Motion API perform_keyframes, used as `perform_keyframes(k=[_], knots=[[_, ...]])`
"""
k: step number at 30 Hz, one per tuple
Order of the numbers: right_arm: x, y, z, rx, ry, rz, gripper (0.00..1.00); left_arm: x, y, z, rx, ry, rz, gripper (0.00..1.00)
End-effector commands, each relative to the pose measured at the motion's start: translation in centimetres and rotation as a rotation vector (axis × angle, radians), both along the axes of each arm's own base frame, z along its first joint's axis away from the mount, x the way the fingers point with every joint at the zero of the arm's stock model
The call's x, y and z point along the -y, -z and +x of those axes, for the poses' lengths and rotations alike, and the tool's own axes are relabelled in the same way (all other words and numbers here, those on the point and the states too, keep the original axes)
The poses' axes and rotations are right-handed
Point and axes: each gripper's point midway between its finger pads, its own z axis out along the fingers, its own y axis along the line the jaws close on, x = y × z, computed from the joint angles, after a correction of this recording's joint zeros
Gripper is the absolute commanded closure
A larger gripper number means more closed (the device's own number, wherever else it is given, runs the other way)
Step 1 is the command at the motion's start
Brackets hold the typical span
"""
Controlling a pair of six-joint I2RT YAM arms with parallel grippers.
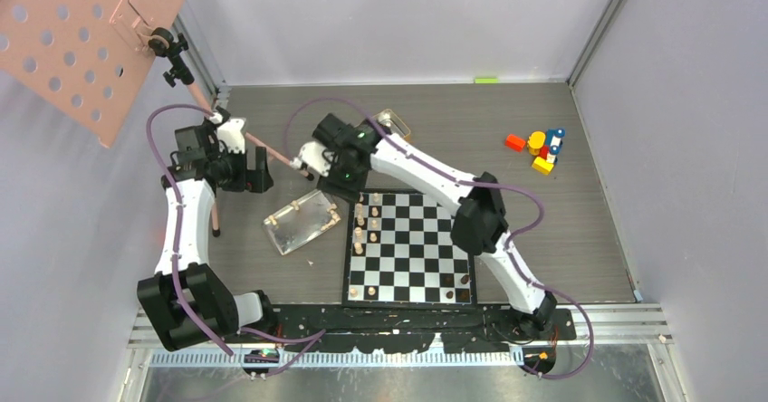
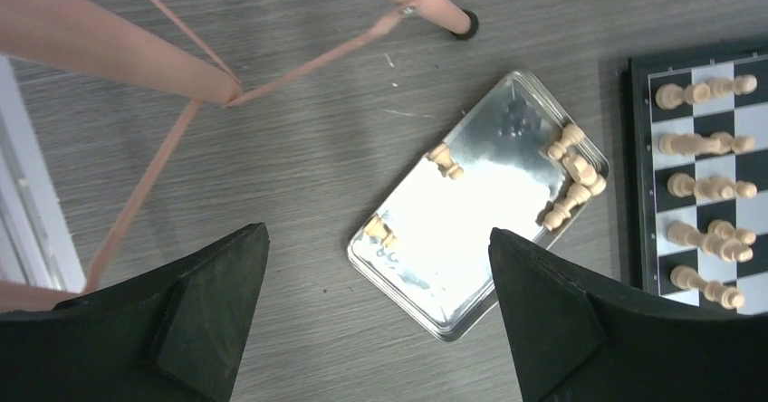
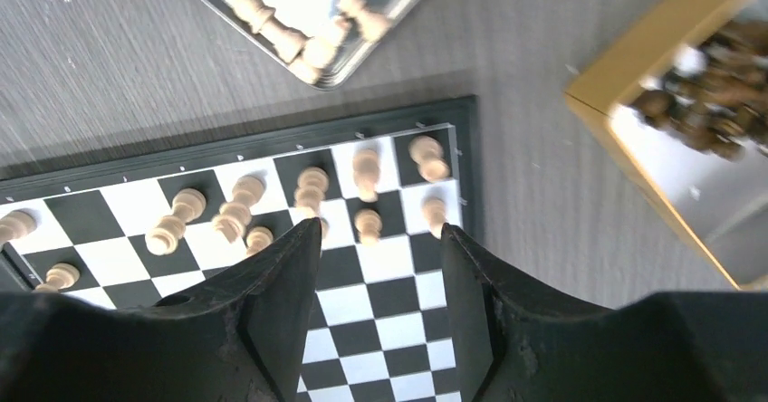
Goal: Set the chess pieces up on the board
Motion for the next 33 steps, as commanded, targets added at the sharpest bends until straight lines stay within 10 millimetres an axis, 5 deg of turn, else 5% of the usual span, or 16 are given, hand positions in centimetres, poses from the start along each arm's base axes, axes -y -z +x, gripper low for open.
perform_keyframes(k=[1,2,8,15,25,33], knots=[[0.8,-9.1,2.2,0.085,0.112,0.265,0.42,1.6,1.0,-0.6,-0.005,0.123,-0.03,0.07],[1.3,-10.6,2.8,0.112,0.134,0.306,0.42,1.9,1.5,-0.8,-0.016,0.142,-0.029,0.09],[5.8,-12.4,4.6,0.165,0.242,0.367,0.43,3.3,3.9,-0.8,-0.056,0.218,0.066,0.17],[12.6,-10.1,5.3,0.15,0.366,0.321,0.46,6.8,4.7,0.2,-0.023,0.316,0.235,0.23],[22.1,-8.7,3.9,0.157,0.536,0.335,0.48,14.3,8.1,-0.9,-0.092,0.663,0.161,0.44],[26.3,-8.3,3.0,0.162,0.64,0.423,0.49,15.7,11.1,-2.6,-0.192,0.755,0.204,0.52]])
